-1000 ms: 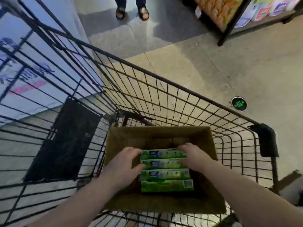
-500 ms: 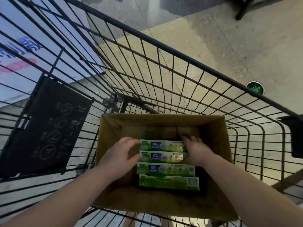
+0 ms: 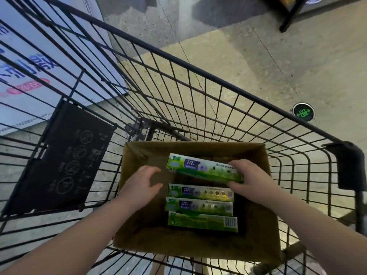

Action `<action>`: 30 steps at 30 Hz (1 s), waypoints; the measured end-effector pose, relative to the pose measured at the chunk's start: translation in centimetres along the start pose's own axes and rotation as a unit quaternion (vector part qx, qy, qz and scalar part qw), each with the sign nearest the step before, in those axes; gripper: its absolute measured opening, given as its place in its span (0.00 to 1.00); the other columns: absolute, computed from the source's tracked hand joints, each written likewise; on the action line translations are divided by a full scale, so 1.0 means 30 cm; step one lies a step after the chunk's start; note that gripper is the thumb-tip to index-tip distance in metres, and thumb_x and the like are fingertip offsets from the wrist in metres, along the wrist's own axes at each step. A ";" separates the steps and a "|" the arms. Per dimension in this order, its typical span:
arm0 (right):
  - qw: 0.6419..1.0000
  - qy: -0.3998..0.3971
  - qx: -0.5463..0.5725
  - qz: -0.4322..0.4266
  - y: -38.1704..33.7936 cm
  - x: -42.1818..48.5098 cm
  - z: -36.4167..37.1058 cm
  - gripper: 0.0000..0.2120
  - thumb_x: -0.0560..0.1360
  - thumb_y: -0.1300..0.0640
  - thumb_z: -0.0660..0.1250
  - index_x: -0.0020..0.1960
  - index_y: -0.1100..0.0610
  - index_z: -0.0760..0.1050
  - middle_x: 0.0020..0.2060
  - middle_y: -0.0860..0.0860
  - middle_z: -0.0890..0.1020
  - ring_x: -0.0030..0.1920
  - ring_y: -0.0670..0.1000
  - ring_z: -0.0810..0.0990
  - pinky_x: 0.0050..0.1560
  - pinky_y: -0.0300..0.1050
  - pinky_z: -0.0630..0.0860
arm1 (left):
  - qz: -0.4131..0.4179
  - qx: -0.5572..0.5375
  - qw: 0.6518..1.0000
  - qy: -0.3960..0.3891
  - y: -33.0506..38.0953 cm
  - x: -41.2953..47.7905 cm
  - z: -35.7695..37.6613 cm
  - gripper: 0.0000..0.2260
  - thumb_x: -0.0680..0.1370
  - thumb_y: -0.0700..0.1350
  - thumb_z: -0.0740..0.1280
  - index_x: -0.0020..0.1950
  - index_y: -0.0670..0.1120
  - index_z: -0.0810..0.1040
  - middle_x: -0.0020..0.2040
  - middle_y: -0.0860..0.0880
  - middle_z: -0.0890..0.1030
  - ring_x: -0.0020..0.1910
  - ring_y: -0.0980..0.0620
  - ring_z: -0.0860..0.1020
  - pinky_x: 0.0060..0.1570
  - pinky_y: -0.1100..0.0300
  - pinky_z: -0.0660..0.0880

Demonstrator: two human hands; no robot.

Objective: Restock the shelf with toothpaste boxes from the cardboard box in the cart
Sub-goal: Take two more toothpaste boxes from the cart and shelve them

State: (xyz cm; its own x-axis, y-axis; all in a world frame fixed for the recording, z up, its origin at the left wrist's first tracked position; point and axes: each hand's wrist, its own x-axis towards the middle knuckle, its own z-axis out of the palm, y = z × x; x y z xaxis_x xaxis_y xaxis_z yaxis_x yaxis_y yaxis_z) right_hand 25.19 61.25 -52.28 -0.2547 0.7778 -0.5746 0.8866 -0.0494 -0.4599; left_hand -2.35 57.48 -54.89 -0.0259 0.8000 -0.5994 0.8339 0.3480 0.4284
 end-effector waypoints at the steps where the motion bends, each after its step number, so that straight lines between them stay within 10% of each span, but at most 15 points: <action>1: 1.000 0.015 0.017 -0.009 -0.012 -0.028 -0.032 0.26 0.71 0.53 0.68 0.67 0.51 0.66 0.60 0.46 0.72 0.58 0.45 0.70 0.57 0.39 0.69 | -0.001 0.006 1.000 -0.016 0.001 0.013 0.011 0.24 0.74 0.47 0.68 0.69 0.49 0.67 0.69 0.50 0.68 0.63 0.50 0.71 0.61 0.54 0.71; 13: 0.992 0.104 0.071 -0.003 0.077 -0.056 -0.078 0.23 0.69 0.52 0.70 0.62 0.47 0.68 0.46 0.35 0.70 0.48 0.38 0.71 0.43 0.31 0.66 | 0.016 0.137 0.958 -0.253 -0.036 0.210 0.248 0.41 0.71 0.55 0.71 0.76 0.51 0.51 0.78 0.47 0.48 0.76 0.45 0.51 0.73 0.54 0.57; 21: 0.992 0.107 0.072 -0.001 0.072 -0.045 -0.043 0.24 0.69 0.51 0.69 0.63 0.49 0.68 0.50 0.43 0.71 0.51 0.44 0.71 0.45 0.37 0.68 | 0.056 0.106 0.980 -0.157 -0.053 0.147 0.241 0.27 0.72 0.47 0.70 0.68 0.52 0.65 0.67 0.48 0.70 0.62 0.48 0.71 0.57 0.55 0.73; 30: 0.988 0.120 0.093 -0.021 -0.030 -0.170 -0.138 0.24 0.70 0.53 0.69 0.65 0.49 0.67 0.51 0.42 0.71 0.54 0.44 0.71 0.52 0.38 0.68 | 0.071 0.011 0.993 -0.096 -0.015 -0.088 -0.022 0.25 0.70 0.48 0.72 0.64 0.58 0.69 0.56 0.57 0.72 0.56 0.55 0.74 0.58 0.54 0.74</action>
State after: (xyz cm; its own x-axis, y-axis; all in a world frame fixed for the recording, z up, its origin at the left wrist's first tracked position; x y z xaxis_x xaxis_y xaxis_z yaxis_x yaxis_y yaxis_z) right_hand 27.28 59.92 -46.12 -0.1705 0.9070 -0.3850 0.7856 -0.1107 -0.6087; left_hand -3.00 55.54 -53.07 0.1964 0.7319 -0.6525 0.8339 0.2254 0.5037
